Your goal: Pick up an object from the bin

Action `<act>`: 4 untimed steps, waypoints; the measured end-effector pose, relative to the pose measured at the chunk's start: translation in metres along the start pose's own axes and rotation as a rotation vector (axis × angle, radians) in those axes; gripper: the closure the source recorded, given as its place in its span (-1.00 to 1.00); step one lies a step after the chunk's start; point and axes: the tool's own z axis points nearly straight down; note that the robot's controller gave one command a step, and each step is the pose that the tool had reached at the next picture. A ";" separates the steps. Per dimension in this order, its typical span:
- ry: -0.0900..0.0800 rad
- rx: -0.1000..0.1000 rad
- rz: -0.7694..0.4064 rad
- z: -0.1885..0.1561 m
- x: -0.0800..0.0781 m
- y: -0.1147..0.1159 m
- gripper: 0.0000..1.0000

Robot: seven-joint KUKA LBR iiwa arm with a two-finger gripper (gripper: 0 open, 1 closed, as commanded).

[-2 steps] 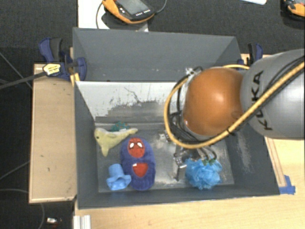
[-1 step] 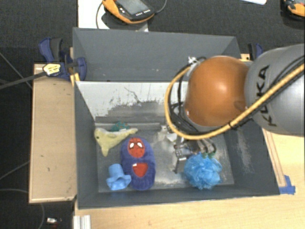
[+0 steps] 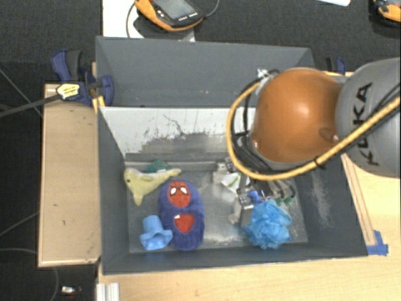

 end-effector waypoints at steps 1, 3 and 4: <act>-0.005 0.000 -0.011 -0.005 0.005 -0.001 -1.00; -0.008 -0.001 0.020 -0.032 -0.010 -0.034 -1.00; -0.013 0.001 -0.126 -0.056 0.001 -0.028 -1.00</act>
Offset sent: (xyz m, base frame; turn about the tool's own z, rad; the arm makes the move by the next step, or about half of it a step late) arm 0.0060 -0.0233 0.0313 0.0078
